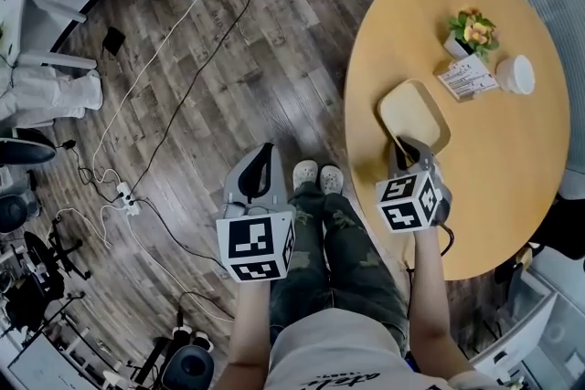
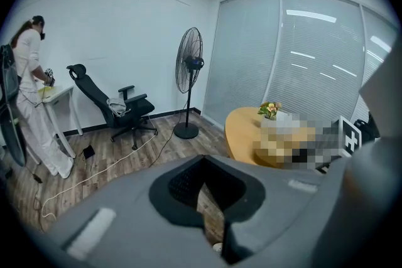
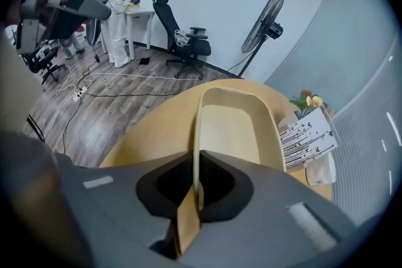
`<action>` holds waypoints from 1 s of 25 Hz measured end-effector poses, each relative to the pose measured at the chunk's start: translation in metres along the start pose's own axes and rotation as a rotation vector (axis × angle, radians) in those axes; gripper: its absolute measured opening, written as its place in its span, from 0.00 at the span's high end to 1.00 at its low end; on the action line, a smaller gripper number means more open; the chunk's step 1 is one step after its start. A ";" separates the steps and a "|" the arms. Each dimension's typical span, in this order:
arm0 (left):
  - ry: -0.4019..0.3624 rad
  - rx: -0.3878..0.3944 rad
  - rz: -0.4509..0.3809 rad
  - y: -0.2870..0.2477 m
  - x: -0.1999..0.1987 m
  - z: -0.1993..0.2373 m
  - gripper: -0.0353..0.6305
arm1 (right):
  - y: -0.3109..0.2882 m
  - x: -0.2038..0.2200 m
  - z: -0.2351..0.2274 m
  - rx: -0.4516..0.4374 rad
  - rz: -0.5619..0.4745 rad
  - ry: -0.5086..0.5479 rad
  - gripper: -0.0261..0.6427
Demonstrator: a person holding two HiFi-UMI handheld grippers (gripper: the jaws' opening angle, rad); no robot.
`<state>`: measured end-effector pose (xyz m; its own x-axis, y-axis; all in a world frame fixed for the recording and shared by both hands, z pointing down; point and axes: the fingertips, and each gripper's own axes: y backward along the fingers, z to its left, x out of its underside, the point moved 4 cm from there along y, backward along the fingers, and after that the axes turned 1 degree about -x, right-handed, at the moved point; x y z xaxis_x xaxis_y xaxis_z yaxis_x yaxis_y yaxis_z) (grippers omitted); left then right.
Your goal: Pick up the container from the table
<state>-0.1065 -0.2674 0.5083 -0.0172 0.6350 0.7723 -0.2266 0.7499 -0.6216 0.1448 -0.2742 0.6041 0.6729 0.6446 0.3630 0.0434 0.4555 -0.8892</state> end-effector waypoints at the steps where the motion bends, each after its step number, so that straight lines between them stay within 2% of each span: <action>1: 0.001 0.002 -0.006 0.001 -0.003 -0.001 0.94 | 0.004 -0.003 -0.003 0.005 -0.014 -0.014 0.91; 15: -0.059 0.016 -0.175 0.032 -0.075 -0.011 0.94 | 0.089 -0.064 -0.050 0.083 -0.280 -0.244 0.91; 25: -0.097 0.002 -0.334 0.059 -0.144 -0.011 0.94 | 0.146 -0.115 -0.075 0.135 -0.478 -0.314 0.91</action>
<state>-0.1062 -0.3124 0.3592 -0.0343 0.3336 0.9421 -0.2369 0.9131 -0.3320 0.1296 -0.3278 0.4112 0.3501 0.4904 0.7981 0.1801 0.8008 -0.5711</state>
